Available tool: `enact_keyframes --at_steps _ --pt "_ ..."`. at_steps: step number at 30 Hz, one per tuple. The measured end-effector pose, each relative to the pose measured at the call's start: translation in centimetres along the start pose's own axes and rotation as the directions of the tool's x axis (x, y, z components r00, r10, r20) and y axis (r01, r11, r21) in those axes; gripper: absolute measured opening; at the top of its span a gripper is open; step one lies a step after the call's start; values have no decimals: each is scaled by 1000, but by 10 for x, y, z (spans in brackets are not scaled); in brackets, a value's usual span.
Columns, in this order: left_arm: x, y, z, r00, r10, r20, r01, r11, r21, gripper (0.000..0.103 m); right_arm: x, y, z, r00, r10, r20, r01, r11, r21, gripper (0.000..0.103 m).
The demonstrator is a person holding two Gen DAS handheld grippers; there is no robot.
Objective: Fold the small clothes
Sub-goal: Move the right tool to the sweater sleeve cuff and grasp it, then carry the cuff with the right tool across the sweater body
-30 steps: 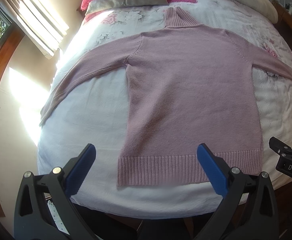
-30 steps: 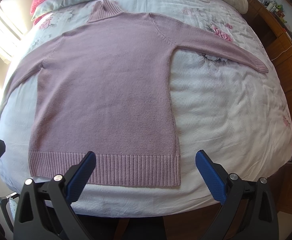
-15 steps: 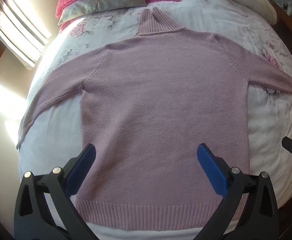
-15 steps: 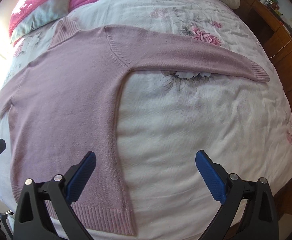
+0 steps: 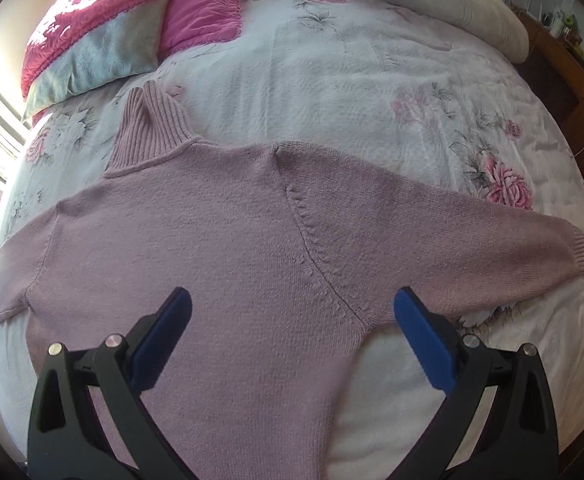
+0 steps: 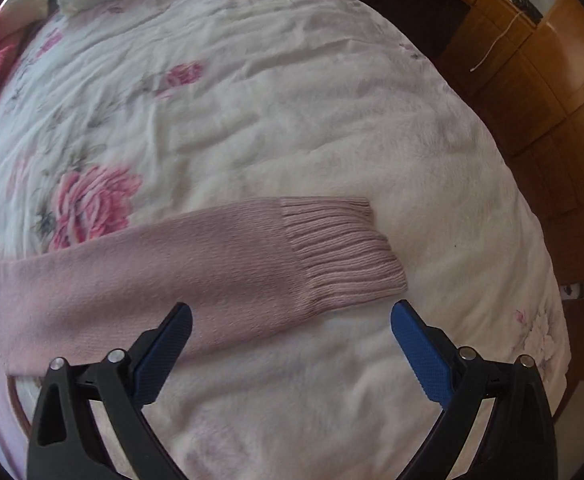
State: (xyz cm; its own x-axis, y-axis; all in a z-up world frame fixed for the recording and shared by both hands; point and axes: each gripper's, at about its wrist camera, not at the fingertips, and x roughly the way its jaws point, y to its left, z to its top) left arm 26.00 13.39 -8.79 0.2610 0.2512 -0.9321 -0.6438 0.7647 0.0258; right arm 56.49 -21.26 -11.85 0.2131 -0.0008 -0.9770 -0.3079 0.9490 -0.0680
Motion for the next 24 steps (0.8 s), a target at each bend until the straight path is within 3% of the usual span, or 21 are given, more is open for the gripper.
enact_keyframes --at_steps 5,11,14,15,16,17,20,24 --pt "25 -20 11 1000 12 -10 -12 1000 -4 100 47 -59 24 996 35 -85 -29 997 69 97" --pt "42 -23 8 999 34 -26 -34 999 -7 100 73 -73 27 984 127 -127 -115 989 97 93" --pt "40 -17 6 999 36 -25 -36 999 -15 100 69 -70 26 980 167 -108 -158 984 85 63" --pt "38 -13 5 999 39 -21 -39 999 -13 100 65 -65 25 976 193 -103 -185 979 82 42" --pt "36 -10 5 999 45 -15 -45 999 -9 100 61 -62 24 974 201 -99 -194 978 78 33" --pt "35 -6 4 999 54 -9 -54 999 -5 100 56 -56 24 974 208 -93 -202 977 67 15" --pt "31 15 1 998 66 -6 -66 998 -19 100 29 -20 21 983 183 -32 -183 983 -21 12" --pt "31 55 -5 995 95 -23 -96 994 -58 100 -26 60 1 954 297 37 -286 941 -181 12"
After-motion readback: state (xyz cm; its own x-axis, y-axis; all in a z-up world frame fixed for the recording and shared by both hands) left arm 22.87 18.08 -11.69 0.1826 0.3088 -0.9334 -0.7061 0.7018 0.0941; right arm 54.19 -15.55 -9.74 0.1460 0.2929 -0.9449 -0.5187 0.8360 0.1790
